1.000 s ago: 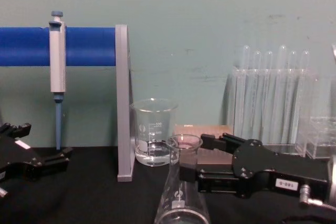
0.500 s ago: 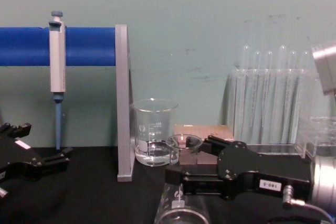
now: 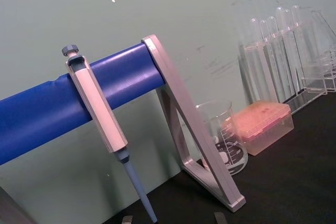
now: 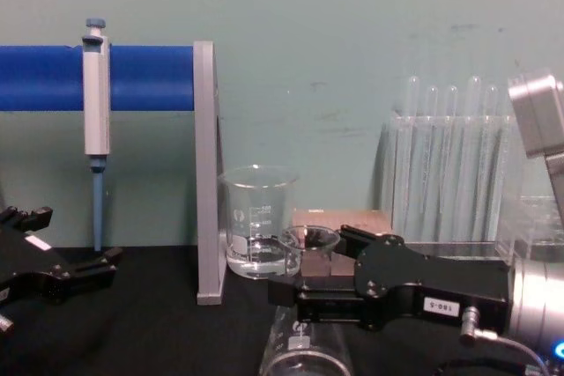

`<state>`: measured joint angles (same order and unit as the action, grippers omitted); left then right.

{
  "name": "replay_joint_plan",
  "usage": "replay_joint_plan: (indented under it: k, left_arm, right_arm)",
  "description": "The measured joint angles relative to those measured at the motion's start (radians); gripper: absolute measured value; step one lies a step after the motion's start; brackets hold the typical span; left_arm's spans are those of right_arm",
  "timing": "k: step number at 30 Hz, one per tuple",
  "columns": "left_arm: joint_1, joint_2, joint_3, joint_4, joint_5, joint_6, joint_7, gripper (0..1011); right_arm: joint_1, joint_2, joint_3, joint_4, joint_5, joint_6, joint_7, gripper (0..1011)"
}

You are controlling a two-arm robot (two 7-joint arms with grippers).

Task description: Grasp the erlenmeyer flask with one hand, shake it three times, then place it back.

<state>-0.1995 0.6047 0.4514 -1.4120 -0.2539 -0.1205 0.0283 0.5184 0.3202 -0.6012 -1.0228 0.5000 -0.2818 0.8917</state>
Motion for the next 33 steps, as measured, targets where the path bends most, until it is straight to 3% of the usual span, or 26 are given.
replay_joint_plan:
  k: [33]
  left_arm:
    - [0.000,0.000,0.000,0.000,0.000,0.000,0.000,1001]
  right_arm:
    - [-0.003,0.000,0.003,0.001,-0.006,0.006,-0.011,1003]
